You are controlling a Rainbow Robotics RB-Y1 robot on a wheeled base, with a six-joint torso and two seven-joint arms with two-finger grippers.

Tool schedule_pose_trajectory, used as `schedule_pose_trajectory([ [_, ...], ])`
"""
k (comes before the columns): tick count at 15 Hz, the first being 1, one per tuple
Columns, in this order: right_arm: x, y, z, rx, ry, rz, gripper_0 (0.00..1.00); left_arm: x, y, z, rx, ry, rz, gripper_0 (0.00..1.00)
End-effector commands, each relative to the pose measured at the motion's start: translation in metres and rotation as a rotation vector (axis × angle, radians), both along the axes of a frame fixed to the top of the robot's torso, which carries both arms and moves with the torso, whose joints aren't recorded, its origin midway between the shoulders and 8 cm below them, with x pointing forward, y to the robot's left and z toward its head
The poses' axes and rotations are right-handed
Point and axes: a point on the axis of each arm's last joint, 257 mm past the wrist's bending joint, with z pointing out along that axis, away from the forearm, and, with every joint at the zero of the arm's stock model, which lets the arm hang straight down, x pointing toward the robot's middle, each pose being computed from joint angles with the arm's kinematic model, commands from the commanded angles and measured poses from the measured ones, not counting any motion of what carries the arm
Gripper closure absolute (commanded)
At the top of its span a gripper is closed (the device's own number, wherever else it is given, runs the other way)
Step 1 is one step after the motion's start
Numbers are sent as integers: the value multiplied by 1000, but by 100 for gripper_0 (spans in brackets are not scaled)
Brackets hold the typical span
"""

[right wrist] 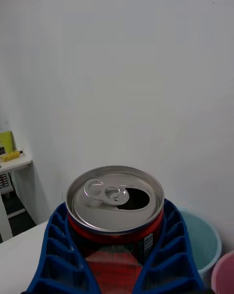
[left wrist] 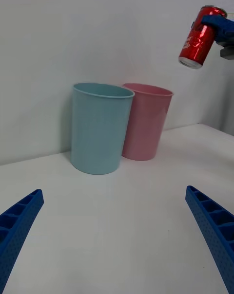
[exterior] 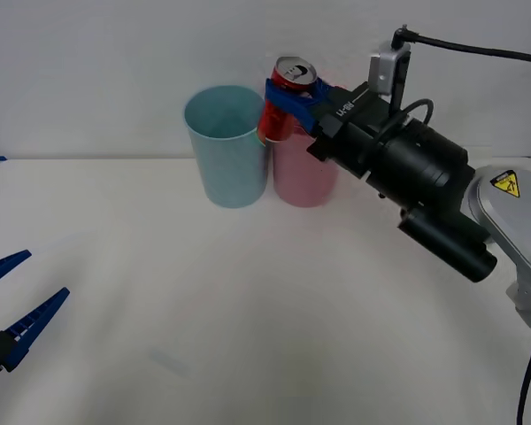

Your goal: Grasp the object on the table and drop it into the matching bin: aluminum can to the light blue bin, PET bottle to the pink bin.

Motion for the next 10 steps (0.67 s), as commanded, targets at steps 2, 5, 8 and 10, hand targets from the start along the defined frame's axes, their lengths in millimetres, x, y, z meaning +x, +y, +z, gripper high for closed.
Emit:
schedule_pose_trajectory([
  [2,54,12,6,-25,12,-39,100,0,0,0,0,0,0,0],
  [5,91,30,5,-46,41,-54,100,0,0,0,0,0,0,0],
  [8,124,52,-2,-71,92,-66,100,0,0,0,0,0,0,0],
  [10,138,65,-4,-84,116,-75,100,0,0,0,0,0,0,0],
])
